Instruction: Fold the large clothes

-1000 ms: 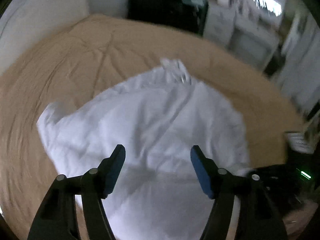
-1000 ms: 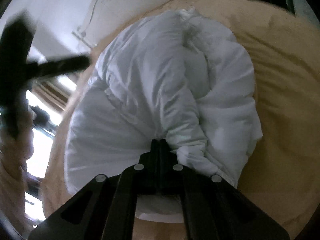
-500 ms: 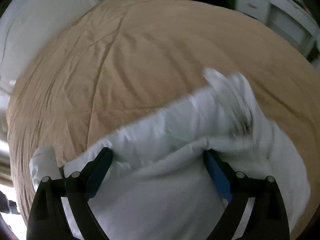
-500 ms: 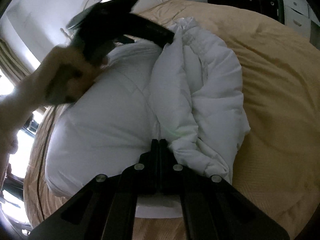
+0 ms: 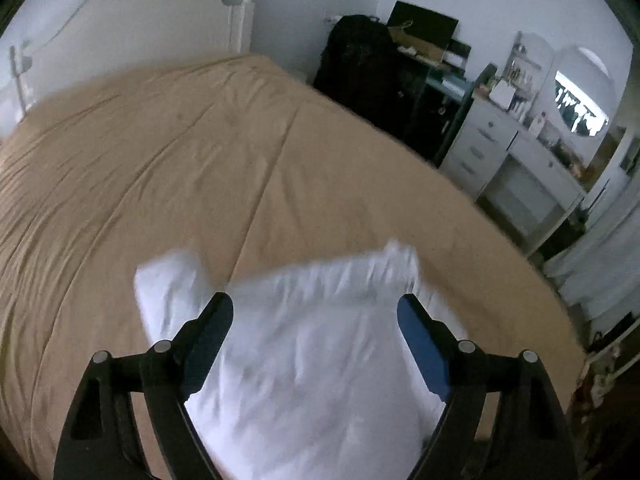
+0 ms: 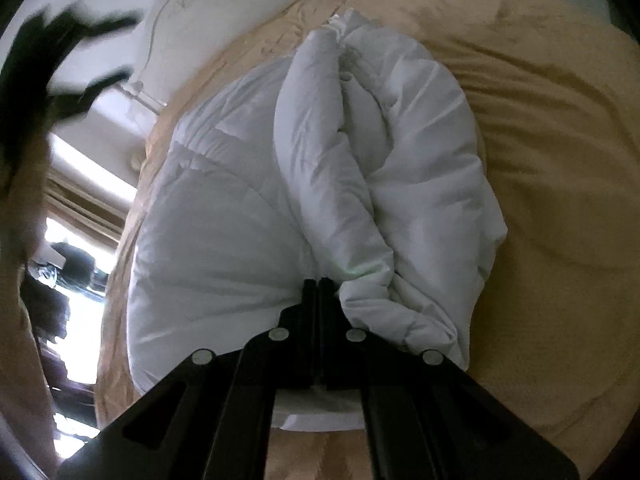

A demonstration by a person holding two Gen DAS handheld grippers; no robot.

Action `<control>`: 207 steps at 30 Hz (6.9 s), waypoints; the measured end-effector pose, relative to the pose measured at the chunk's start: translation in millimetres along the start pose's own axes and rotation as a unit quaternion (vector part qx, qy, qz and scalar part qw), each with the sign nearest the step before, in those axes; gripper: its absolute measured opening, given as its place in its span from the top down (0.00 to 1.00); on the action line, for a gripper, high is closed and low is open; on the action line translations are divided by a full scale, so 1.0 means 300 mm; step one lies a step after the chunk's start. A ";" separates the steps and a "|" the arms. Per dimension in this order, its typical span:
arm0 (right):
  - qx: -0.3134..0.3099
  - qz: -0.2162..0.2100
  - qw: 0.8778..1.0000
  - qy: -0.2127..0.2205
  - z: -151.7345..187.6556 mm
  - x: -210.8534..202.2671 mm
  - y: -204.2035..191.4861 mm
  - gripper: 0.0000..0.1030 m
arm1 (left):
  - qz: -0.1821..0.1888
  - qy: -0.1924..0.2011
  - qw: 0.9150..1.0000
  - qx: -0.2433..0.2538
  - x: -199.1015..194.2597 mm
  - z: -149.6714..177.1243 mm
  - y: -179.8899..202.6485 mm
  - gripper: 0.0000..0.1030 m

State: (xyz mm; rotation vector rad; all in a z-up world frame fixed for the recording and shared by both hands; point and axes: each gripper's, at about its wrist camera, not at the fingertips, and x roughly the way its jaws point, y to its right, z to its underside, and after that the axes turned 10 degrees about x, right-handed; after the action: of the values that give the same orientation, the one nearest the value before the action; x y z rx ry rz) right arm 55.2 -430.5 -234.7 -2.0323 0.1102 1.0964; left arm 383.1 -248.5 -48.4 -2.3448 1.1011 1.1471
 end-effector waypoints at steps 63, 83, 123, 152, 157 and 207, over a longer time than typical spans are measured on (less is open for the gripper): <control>0.154 -0.109 0.975 -0.114 -0.056 0.154 0.319 0.00 | 0.360 -0.003 0.833 -0.420 0.489 0.677 -0.594 0.00; 0.063 -0.242 0.956 -0.152 0.043 0.235 -0.058 0.30 | 0.348 0.104 0.832 -0.420 0.098 0.735 -1.036 0.01; -0.170 -0.087 0.981 -0.044 -0.033 0.139 -0.380 0.43 | -0.149 -0.017 0.979 -0.136 -0.159 0.959 -0.434 0.00; -0.258 0.113 0.955 -0.092 0.308 0.293 -0.292 0.96 | -0.105 -0.034 0.976 -0.186 -0.179 0.973 -0.437 0.00; -0.278 0.123 0.949 -0.083 0.321 0.272 -0.319 0.96 | -0.118 -0.020 0.963 -0.240 -0.269 1.041 -0.457 0.00; -0.283 0.193 0.929 -0.139 0.422 -0.490 -0.739 0.00 | -0.213 -0.117 0.929 -0.278 -1.078 0.640 -0.152 0.01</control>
State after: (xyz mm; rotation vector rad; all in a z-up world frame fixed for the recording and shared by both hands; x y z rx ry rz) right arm -26.7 -235.8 -29.2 -2.3870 0.0509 1.8216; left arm 189.9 52.1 77.3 -2.5576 0.1634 1.6555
